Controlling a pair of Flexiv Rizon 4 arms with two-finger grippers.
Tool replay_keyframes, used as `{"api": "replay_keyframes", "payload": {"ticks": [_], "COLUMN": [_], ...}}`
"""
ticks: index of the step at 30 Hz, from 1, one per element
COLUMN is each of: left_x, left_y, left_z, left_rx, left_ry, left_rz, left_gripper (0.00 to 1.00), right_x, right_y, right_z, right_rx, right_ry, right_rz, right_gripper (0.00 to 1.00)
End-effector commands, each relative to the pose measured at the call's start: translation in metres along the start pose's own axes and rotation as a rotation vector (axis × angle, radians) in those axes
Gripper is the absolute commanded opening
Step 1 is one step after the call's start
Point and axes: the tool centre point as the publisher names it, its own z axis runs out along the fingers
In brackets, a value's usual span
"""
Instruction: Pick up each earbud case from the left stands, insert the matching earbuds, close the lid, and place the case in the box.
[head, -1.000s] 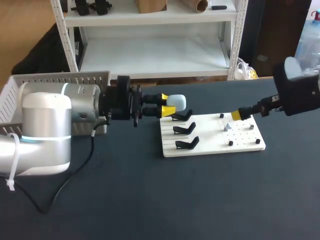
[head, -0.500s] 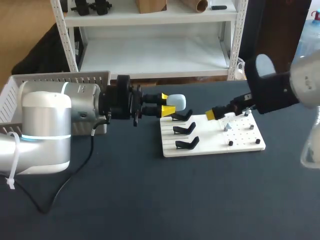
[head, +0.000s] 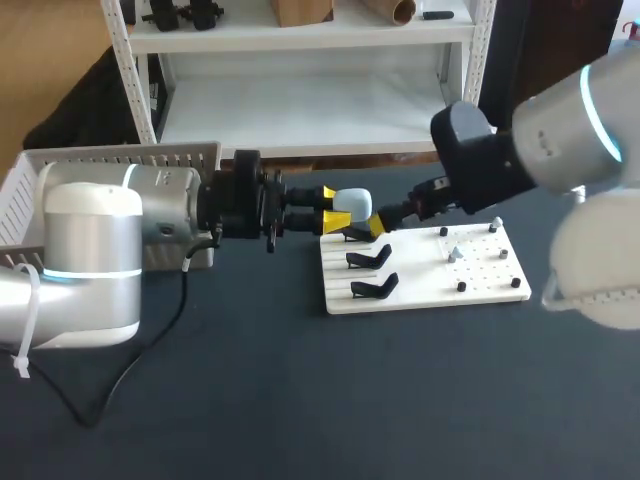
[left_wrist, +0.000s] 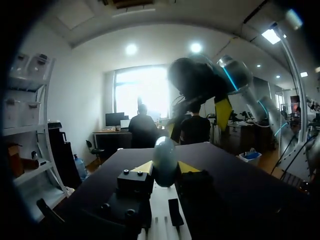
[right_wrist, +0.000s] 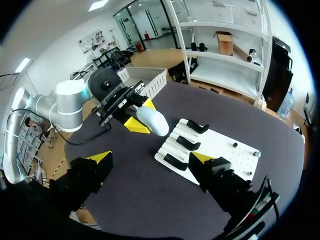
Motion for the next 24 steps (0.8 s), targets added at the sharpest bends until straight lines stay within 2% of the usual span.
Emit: {"api": "replay_keyframes", "payload": {"ticks": [1, 24], "left_x": [0.001, 0.001], "left_y": [0.002, 0.002], "left_z": [0.000, 0.000], "left_rx": [0.003, 0.003], "left_ry": [-0.003, -0.003], "left_rz": [0.000, 0.000], "left_gripper": [0.00, 0.00], "right_x": [-0.009, -0.021], "right_y": [0.001, -0.016], "right_z": [0.013, 0.036], "right_rx": [0.012, 0.063], "right_ry": [0.016, 0.033], "right_rz": [0.004, 0.047], "right_gripper": [1.00, 1.00]}}
